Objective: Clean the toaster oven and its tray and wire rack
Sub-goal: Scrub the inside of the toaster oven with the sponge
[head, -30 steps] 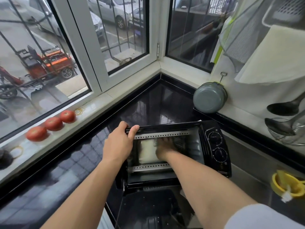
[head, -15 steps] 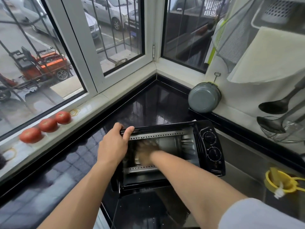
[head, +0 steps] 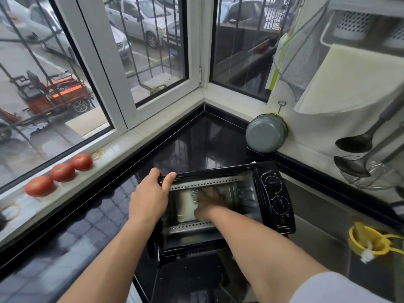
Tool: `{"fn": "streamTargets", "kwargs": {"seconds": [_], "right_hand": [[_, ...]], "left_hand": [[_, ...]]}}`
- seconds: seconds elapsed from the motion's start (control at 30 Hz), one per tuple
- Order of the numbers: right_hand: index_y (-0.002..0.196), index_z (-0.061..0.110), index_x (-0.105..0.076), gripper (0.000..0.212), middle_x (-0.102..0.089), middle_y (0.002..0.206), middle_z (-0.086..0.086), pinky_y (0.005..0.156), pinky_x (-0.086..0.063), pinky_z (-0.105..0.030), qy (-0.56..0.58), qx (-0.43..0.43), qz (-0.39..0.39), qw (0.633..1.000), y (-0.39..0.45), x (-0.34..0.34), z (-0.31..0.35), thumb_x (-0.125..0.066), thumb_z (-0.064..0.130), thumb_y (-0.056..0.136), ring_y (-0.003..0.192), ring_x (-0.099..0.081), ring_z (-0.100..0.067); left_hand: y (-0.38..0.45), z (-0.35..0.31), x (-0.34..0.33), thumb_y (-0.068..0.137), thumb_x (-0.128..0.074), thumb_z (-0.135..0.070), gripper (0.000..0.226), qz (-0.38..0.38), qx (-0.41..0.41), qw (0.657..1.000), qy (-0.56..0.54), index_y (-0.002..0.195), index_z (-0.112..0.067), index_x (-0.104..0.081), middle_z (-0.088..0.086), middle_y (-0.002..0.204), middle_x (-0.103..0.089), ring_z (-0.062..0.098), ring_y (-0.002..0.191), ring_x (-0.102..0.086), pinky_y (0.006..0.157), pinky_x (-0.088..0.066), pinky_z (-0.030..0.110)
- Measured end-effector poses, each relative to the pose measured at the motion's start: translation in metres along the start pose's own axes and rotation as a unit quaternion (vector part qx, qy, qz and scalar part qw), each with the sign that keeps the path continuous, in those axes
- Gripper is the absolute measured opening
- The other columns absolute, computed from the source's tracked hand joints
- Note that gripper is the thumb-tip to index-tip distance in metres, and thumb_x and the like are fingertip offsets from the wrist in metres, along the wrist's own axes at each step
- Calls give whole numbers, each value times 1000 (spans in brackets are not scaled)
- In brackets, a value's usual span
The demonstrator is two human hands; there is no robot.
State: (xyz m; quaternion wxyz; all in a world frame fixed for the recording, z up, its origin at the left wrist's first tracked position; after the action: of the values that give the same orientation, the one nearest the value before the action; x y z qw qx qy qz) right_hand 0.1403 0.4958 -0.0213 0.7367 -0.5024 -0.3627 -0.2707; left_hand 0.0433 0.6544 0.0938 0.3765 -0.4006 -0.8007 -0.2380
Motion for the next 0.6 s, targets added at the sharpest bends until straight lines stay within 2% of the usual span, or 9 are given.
{"fn": "streamTargets", "kwargs": {"seconds": [0.1,0.23,0.3,0.4,0.43,0.5,0.6], "right_hand": [[150,31,-31,67,-22,157,-4,119,-19,-52,-110,151,39,982,-1,-9,39,-45,38,85,147,-15,-35],[150,35,-33,62,-20,159,2,120,-12,-53,-155,182,29,971,4,-15,49,-43,44,89,145,-13,-36],[155,39,-23,67,-7,165,10,120,-4,-58,-152,149,35,977,6,-12,36,-40,49,91,151,0,-35],[158,36,7,83,21,164,17,117,7,-63,-102,24,85,991,3,-14,20,-40,40,90,150,24,-35],[157,33,15,89,26,162,16,118,6,-64,-82,-20,100,991,1,-15,16,-41,36,89,148,25,-38],[155,24,24,93,29,163,2,120,-2,-61,-38,-98,98,990,0,-11,2,-42,35,90,149,20,-43],[158,15,16,92,22,164,-13,125,-5,-45,20,-166,26,986,-7,11,-25,-48,34,95,153,12,-35]], "left_hand": [[-1,0,0,97,-35,-75,47,-1,-3,1000,5,99,-30,-51,-13,76,-55,22,76,-53,70,-35,39],[1,2,0,95,-33,-76,49,1,-5,1000,11,100,-31,-50,-11,77,-56,24,78,-55,68,-37,39],[2,2,-1,95,-34,-77,49,4,-1,1000,11,99,-31,-50,-9,80,-60,26,80,-57,70,-38,39],[4,2,-1,97,-36,-76,47,6,-1,1000,9,99,-31,-50,-9,78,-58,24,79,-55,70,-37,39],[4,2,-1,97,-36,-76,47,8,-1,1000,8,100,-32,-50,-9,79,-58,24,79,-54,70,-38,39],[4,3,-1,97,-36,-76,46,12,3,1000,8,100,-32,-50,-9,79,-57,25,80,-54,69,-39,39],[4,0,-1,96,-36,-76,47,20,7,1000,4,98,-31,-50,-10,77,-56,27,80,-56,70,-40,40]]}}
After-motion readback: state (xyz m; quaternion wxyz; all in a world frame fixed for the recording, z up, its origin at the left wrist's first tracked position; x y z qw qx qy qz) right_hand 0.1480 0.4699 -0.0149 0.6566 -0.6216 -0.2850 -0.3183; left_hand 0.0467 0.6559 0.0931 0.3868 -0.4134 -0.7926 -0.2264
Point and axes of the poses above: each hand's wrist, its own y-axis towards the middle knuckle, its own x-axis out of the back of the hand, z = x × y, the point moved 4 cm from there along y, towards the middle knuckle
